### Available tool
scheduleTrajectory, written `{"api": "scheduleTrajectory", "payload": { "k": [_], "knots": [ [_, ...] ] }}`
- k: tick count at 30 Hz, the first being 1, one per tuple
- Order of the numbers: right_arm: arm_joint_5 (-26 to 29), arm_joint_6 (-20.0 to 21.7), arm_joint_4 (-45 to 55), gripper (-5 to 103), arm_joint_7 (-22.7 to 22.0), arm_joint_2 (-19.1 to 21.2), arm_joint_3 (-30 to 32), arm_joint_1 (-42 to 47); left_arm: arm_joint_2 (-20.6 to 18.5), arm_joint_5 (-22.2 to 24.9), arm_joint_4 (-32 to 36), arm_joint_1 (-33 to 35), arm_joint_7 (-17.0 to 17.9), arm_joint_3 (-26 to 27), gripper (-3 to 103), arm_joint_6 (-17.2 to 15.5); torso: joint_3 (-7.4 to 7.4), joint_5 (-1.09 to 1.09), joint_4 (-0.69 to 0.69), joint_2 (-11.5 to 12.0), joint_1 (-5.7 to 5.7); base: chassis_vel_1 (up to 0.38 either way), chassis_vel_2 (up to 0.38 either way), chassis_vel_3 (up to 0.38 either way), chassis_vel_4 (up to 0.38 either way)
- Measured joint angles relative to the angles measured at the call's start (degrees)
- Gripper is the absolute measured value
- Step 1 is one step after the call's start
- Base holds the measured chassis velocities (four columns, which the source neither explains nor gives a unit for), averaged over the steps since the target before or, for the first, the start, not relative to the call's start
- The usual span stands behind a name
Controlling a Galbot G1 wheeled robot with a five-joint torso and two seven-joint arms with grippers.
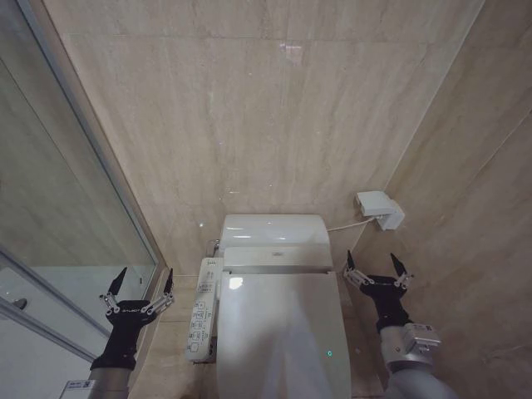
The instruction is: Open the toilet lid, clean the toilet bowl with a toilet brush, close the toilet lid, and flush.
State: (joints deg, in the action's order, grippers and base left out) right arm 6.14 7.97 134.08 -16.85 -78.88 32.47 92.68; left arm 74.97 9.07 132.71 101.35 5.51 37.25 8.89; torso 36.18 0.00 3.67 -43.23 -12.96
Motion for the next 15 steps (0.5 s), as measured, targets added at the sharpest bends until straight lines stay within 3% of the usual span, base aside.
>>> {"api": "scheduleTrajectory", "payload": {
  "k": [15],
  "knots": [
    [0.0, 0.0, 0.0, 100, 0.0, 0.0, 0.0, 0.0, 0.3, 0.0, 0.8, 0.4, 0.0, -0.1, 100, -0.4, 0.00, 0.00, 0.00, 0.0, 0.00, 0.000, 0.000, 0.000, 0.000]
  ]
}}
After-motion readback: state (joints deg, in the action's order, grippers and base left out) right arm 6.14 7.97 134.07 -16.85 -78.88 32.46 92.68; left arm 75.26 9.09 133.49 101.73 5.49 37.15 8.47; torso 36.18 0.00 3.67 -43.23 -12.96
